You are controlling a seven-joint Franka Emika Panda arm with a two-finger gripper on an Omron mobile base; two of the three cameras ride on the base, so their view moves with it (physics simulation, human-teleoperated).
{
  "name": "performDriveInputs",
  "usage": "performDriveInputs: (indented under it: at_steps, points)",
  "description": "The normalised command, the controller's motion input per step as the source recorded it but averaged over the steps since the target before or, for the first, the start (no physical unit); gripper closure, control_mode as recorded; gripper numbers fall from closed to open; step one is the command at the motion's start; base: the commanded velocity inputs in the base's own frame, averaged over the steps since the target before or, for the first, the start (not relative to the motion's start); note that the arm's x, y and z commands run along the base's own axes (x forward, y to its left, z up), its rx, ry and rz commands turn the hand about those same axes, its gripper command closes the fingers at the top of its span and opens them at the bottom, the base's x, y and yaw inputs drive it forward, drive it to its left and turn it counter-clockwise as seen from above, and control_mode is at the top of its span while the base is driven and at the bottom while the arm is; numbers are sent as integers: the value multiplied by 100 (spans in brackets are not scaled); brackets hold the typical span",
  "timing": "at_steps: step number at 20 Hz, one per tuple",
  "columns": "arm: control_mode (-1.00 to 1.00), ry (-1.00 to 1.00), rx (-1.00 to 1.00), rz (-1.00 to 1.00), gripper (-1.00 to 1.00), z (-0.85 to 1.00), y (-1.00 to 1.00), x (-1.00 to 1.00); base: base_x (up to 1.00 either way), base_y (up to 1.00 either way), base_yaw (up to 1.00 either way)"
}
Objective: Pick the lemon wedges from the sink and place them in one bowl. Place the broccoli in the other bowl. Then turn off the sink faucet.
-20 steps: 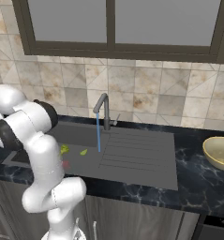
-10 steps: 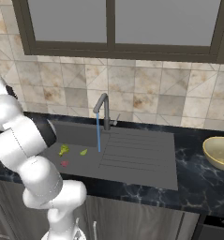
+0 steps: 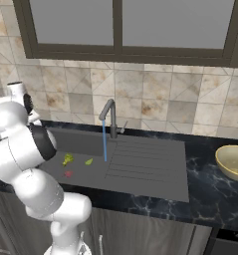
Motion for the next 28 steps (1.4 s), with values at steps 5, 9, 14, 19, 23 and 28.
performDriveInputs:
  at_steps: [5, 9, 14, 19, 23, 28]
  points:
    - [-100, 25, -6, 27, -100, 0, -2, 21, 0, 0, 0]
    - [-100, 2, -6, 25, -100, -2, -14, 3, 0, 0, 0]
    - [-100, -10, -2, 14, -100, -16, -38, 0, 0, 0, 0]
    - [-100, -17, 0, 0, -100, -29, -55, 0, 0, 0, 0]
    - [-100, -21, 4, 0, -100, -19, -60, 0, 0, 0, 0]
    - [-100, -14, 9, 0, -100, -9, -51, 1, 0, 0, 0]
